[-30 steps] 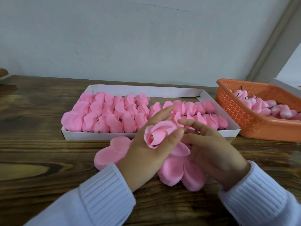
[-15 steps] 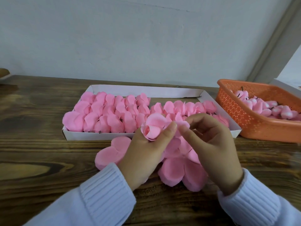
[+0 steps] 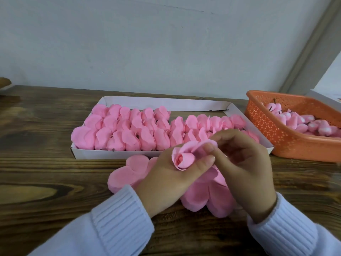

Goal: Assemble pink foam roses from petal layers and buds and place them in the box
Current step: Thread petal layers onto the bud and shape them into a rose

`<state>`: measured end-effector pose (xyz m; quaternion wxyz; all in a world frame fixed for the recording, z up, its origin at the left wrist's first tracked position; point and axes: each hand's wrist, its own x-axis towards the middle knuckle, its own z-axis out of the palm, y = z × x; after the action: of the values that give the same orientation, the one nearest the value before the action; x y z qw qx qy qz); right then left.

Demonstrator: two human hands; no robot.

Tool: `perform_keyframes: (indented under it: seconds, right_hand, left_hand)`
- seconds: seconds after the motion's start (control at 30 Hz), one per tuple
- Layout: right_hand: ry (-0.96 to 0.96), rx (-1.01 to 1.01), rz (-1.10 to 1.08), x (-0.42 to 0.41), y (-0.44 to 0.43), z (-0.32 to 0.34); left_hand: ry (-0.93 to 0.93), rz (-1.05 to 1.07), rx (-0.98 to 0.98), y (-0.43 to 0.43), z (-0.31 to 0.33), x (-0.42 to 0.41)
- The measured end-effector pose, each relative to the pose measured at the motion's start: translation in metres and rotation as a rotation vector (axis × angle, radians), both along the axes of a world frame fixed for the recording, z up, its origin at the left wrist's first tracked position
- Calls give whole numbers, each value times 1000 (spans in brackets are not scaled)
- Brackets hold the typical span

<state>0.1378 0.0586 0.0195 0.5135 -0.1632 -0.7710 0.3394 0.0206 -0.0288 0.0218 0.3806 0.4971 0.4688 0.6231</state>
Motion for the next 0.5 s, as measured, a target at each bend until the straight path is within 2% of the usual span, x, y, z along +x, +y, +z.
perform_keyframes:
  seconds: [0.23,0.37,0.5]
  right_hand:
    - [87,-52,180,1,-2,1]
    - [-9,-202,302,-1,0,-2]
    - [-80,-167,222,-2,0,-7]
  left_hand:
    - [36,29,8,-1,3,1]
    - [-6,92,-36,1,-1,0]
    - [-115,169,-45,6,-12,1]
